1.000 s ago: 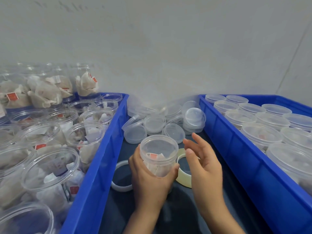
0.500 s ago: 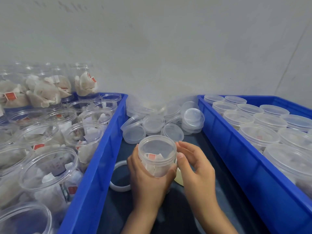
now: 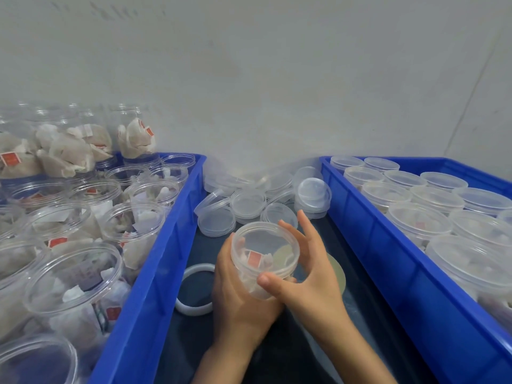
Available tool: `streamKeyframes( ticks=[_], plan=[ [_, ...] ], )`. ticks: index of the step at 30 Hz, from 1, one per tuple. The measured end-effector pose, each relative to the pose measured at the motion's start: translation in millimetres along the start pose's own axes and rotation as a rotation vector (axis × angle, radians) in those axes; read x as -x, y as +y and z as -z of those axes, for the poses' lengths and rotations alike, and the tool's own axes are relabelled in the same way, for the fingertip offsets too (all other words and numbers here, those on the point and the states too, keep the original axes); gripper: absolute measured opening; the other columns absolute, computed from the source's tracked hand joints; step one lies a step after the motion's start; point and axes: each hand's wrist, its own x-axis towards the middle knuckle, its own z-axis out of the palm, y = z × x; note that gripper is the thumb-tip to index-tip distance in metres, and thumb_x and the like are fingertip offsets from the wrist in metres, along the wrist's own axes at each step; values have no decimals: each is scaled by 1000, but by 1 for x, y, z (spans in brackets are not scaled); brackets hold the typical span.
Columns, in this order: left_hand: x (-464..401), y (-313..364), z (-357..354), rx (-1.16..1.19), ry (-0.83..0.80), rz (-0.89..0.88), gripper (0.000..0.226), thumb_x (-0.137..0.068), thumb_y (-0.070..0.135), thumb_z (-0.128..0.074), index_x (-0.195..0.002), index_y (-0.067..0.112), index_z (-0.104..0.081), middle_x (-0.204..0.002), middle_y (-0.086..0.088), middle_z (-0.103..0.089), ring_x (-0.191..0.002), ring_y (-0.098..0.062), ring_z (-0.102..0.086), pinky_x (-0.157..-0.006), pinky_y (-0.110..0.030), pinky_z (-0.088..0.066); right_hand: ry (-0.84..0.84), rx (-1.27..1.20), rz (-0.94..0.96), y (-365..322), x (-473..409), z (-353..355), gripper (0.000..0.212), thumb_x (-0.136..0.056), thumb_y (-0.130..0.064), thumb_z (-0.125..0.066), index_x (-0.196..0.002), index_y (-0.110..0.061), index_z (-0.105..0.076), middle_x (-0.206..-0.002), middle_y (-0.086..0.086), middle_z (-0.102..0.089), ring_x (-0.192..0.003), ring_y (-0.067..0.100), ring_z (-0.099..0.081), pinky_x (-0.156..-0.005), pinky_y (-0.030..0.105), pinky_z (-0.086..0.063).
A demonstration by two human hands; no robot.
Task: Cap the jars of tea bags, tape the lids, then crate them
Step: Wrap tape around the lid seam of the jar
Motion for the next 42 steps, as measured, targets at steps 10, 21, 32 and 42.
streamKeyframes(
  ticks=[10,21,32,42],
  plan=[
    [4,9,-2,12,9,45,92,-46,63,-63,-126,20,-49,-105,2,-65,-98,-10,-62,-80,-21,-49,143,-38,-21,-7,4,-6,88,-41,-18,-87,-118,-34,-49,-111,-27,-63,-106,-5,-59,-88,26,-52],
    [4,6,3,-99,60,-2,108,-45,57,-82,-136,12,-42,-129,-2,-55,-116,-14,-53,-95,-32,-45,-66,158,-130,13,-9,15,77,-70,-67,-56,-132,-54,-13,-130,-22,-52,-109,-21,-47,-88,4,-38],
    [-10,-7,7,-35,302,24,89,-55,31,-87,-130,12,-44,-112,23,-46,-96,14,-44,-80,2,-28,-334,1271,-212,35,-14,46,41,-78,-60,-62,-107,-32,-64,-134,-11,-45,-138,13,-21,-113,28,-8],
    [-2,-2,-4,135,84,25,99,-57,61,-77,-135,19,-34,-127,26,-41,-113,19,-42,-94,-6,-35,414,631,-41,16,-13,49,44,-74,-60,-38,-62,-20,-50,-55,-3,-54,-55,13,-51,-52,33,-40]
  ],
)
